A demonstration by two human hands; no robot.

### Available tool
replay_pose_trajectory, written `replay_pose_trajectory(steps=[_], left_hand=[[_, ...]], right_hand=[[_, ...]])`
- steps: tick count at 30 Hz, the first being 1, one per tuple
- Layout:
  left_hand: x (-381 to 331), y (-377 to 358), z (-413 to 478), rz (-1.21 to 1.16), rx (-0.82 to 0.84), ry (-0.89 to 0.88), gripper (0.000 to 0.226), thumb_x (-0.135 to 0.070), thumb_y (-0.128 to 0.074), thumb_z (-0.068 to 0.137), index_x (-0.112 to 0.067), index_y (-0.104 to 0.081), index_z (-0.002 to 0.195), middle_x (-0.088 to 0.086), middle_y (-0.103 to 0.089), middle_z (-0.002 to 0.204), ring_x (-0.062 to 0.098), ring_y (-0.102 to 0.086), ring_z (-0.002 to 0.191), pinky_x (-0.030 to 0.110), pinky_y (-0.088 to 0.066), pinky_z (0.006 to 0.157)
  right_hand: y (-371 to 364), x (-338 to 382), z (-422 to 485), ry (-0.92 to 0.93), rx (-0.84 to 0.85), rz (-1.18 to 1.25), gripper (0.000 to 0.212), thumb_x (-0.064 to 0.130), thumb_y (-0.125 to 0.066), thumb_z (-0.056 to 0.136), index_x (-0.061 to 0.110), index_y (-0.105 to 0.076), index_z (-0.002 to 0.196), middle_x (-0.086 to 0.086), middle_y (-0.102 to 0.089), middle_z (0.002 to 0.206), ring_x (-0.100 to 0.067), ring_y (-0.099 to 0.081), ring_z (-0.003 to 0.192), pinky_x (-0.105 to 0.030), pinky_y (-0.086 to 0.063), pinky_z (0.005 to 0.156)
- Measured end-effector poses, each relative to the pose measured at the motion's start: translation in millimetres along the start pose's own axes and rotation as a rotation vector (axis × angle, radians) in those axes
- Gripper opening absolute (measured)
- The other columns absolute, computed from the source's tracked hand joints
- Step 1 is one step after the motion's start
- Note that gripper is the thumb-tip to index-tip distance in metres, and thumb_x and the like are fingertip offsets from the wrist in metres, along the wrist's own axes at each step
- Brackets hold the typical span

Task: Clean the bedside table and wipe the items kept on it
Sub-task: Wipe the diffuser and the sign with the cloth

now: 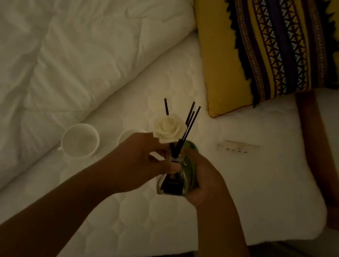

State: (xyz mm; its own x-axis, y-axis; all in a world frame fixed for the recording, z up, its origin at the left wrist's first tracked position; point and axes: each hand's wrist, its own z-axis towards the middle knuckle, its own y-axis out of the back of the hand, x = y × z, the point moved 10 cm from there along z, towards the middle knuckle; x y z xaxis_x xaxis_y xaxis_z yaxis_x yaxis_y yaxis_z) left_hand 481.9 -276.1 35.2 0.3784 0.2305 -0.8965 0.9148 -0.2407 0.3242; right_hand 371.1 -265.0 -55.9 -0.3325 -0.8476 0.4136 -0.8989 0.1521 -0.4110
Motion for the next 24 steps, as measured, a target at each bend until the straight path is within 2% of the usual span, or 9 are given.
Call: replay_pose_trajectory(steps=[2,4,6,11,14,17,20,22,24], left_hand=[[3,4,-2,0.01,-0.017,-0.009,0.021,-0.026,-0.072,0.082,-0.04,-0.063,0.095,-0.015,-0.069,0.095,-0.005,-0.063,0.091,0.012,-0.053,0.073],[6,10,0,0.059,-0.072,0.004,0.014,-0.029,-0.069,0.084,-0.033,-0.065,0.096,-0.012,-0.069,0.094,-0.001,-0.064,0.091,0.021,-0.055,0.079],[10,18,2,0.093,-0.142,0.035,0.015,-0.031,-0.068,0.085,-0.023,-0.068,0.098,-0.009,-0.069,0.092,0.003,-0.064,0.089,0.023,-0.053,0.08],[8,28,10,0.194,-0.219,0.065,0.02,-0.028,-0.065,0.088,-0.014,-0.07,0.1,0.001,-0.069,0.092,0.014,-0.063,0.088,0.036,-0.052,0.083],[11,24,10,0.213,-0.235,0.099,0.021,-0.031,-0.066,0.087,-0.014,-0.071,0.099,0.0,-0.068,0.089,0.014,-0.062,0.082,0.029,-0.05,0.074],[19,25,7,0.179,-0.279,0.147,0.018,-0.034,-0.066,0.086,-0.018,-0.071,0.094,-0.01,-0.062,0.074,0.002,-0.055,0.064,0.018,-0.036,0.058],[20,26,7,0.168,-0.321,0.171,0.014,-0.037,-0.066,0.086,-0.023,-0.068,0.085,-0.012,-0.063,0.074,-0.001,-0.056,0.064,0.011,-0.036,0.056],[18,22,7,0.204,-0.316,0.18,0.019,-0.038,-0.065,0.086,-0.019,-0.07,0.087,-0.006,-0.067,0.079,0.003,-0.059,0.069,0.018,-0.041,0.059],[15,15,7,0.223,-0.282,0.176,0.024,-0.038,-0.065,0.086,-0.016,-0.071,0.093,-0.002,-0.068,0.083,0.011,-0.061,0.076,0.026,-0.046,0.068]], right_hand=[[-3,4,-1,0.041,0.006,-0.023,0.058,0.023,-0.071,0.07,-0.001,-0.061,0.122,-0.027,-0.061,0.123,-0.037,-0.059,0.111,-0.049,-0.047,0.098],[-2,14,-2,0.17,0.006,-0.077,0.025,0.019,-0.064,0.084,0.005,-0.07,0.105,-0.023,-0.068,0.109,-0.033,-0.066,0.096,-0.043,-0.053,0.085],[-2,24,-12,0.33,-0.027,-0.153,0.014,0.019,-0.06,0.091,0.011,-0.07,0.097,-0.018,-0.071,0.101,-0.03,-0.069,0.09,-0.042,-0.056,0.08],[-3,19,-38,0.599,-0.183,-0.252,0.044,0.039,-0.066,0.077,0.017,-0.059,0.114,-0.01,-0.068,0.105,-0.025,-0.068,0.097,-0.036,-0.057,0.081],[-1,15,-51,0.741,-0.345,-0.373,0.063,0.052,-0.066,0.068,0.02,-0.051,0.121,0.001,-0.063,0.104,-0.013,-0.066,0.098,-0.027,-0.057,0.082],[-9,11,-59,0.854,-0.377,-0.468,0.053,0.053,-0.073,0.072,0.039,-0.046,0.114,0.015,-0.059,0.101,0.003,-0.062,0.092,-0.015,-0.054,0.076],[-16,6,-65,0.92,-0.352,-0.526,0.063,0.048,-0.073,0.069,0.028,-0.046,0.123,0.005,-0.059,0.107,-0.009,-0.063,0.096,-0.027,-0.057,0.078],[-15,4,-69,0.947,-0.349,-0.55,0.068,0.046,-0.074,0.069,0.021,-0.046,0.126,0.0,-0.059,0.11,-0.013,-0.062,0.099,-0.031,-0.057,0.08],[-6,4,-71,0.933,-0.369,-0.492,0.058,0.047,-0.072,0.068,0.038,-0.046,0.119,0.007,-0.059,0.108,-0.006,-0.062,0.096,-0.024,-0.055,0.076]])
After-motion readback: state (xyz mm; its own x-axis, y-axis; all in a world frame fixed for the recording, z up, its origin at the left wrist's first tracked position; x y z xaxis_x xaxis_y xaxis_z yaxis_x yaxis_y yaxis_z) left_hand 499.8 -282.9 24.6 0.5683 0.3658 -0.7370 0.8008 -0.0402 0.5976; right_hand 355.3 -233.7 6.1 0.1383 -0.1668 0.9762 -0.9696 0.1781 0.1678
